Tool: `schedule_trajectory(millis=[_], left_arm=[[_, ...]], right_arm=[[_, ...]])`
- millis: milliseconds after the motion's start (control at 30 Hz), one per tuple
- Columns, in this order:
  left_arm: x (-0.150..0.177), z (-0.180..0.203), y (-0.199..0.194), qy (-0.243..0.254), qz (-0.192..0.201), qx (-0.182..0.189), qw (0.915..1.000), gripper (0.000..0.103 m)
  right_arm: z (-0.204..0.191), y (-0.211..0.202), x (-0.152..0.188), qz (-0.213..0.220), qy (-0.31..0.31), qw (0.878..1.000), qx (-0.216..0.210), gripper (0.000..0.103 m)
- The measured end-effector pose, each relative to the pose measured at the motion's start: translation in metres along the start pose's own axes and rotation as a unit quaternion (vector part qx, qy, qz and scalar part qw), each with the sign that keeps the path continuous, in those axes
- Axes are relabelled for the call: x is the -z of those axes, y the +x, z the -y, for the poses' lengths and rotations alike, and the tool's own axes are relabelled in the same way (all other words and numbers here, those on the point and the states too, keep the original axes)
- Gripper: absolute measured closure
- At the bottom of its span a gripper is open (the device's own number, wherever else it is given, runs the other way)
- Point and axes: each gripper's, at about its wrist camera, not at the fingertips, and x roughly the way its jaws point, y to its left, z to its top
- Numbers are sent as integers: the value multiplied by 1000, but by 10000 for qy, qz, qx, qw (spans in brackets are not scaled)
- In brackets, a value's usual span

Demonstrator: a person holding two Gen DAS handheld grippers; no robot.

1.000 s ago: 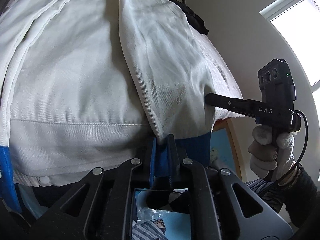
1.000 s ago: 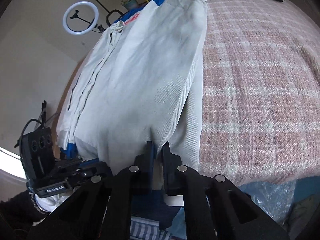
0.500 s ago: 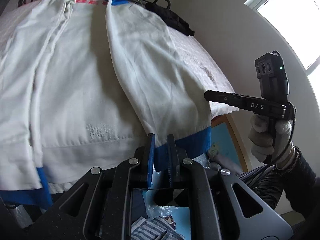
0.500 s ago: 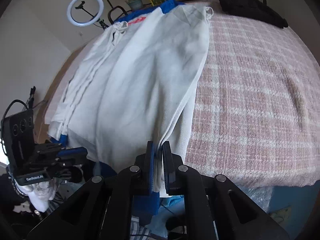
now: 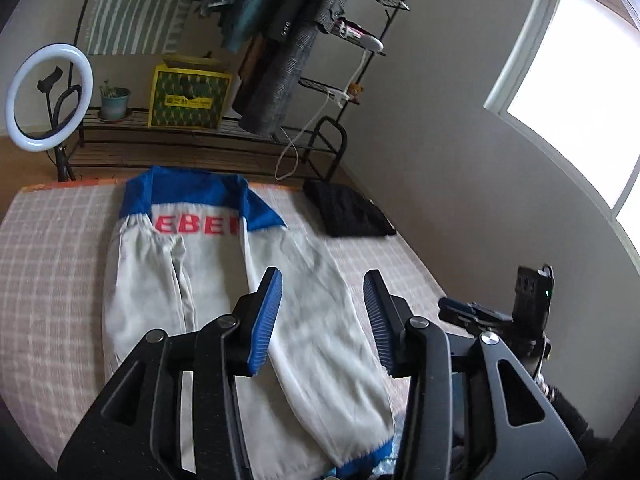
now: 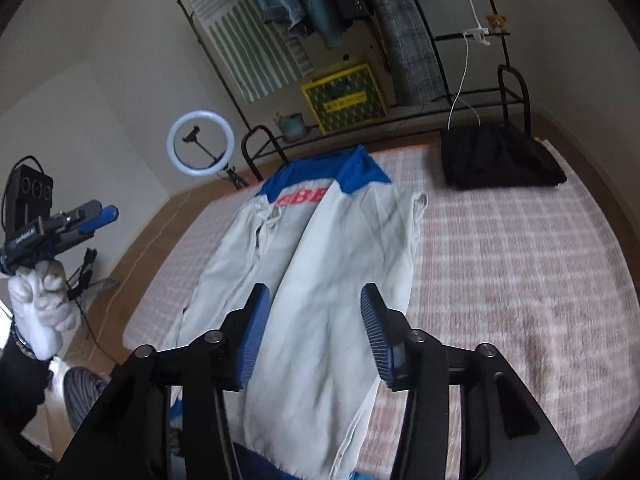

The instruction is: Fold large clothes

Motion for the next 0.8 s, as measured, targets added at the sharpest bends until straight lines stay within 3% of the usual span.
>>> schedule_trajectory(millis=[100,200,300,500,667,800], left_arm=[[-54,-13,48,-61,-145,27,9999,51],[-90,-28,122,22,-233,-247,9994,50],[-101,-53,204,-252,-648,-204,9974,50],[-108,-110,340,-819,-1266,-524,9872,50],[-104,-112,416,-64,-1533,-969,9834,50],[-99,-113,471,510,-1783,-1397,9727,50]], right_arm=[[16,18,-28,243,75,9997,52,49],[37,51,-52,271,120,9995,103,31],[64,93,-64,149,202,9993,285,31],[130,181,-77,-192,905,9956,179,31],[167,231,-82,-381,1343,9900,-178,31],[177,253,-79,-591,1344,9884,-380,31]])
